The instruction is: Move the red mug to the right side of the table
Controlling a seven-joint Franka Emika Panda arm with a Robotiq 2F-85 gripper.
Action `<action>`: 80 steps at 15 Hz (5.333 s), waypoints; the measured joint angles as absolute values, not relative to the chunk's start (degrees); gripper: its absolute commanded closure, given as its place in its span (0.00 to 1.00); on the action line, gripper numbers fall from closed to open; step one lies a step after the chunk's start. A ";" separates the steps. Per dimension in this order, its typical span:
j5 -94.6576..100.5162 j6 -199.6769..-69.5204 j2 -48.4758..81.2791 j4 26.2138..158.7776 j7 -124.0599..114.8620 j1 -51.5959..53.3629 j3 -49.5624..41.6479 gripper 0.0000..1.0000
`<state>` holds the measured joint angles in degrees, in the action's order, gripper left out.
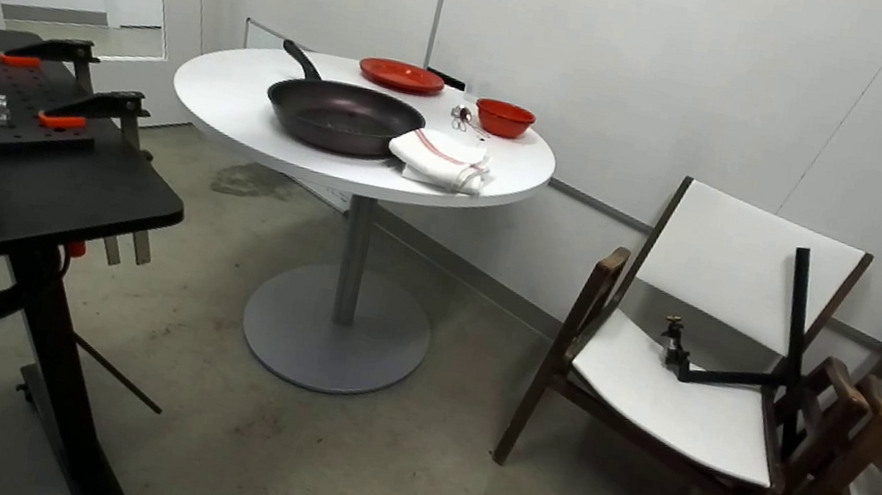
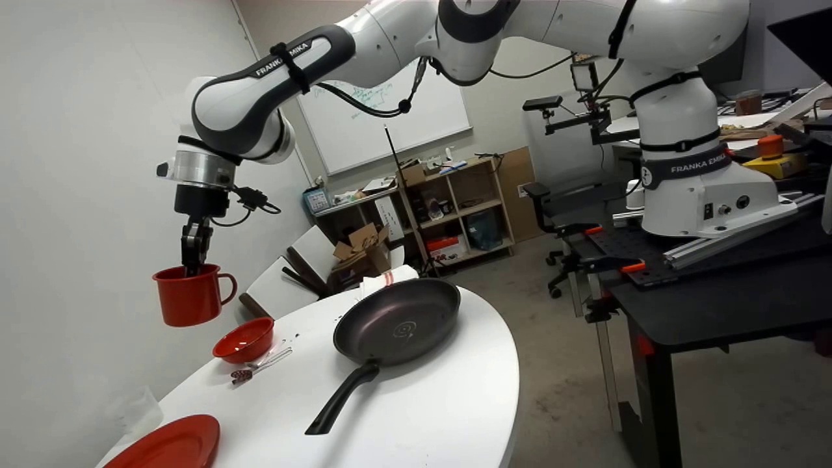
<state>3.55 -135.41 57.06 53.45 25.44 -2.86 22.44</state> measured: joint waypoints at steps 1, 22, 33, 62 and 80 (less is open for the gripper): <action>3.14 -136.43 56.70 54.34 24.83 -3.69 22.55 0.98; -14.19 -151.75 39.45 90.09 24.31 -15.60 19.24 0.98; -15.15 -151.76 33.01 98.39 22.99 -16.14 15.79 0.94; -5.95 -129.94 53.26 65.97 -5.00 -7.48 -3.41 0.98; -3.85 -127.38 70.19 48.71 -7.50 -7.48 -5.06 0.98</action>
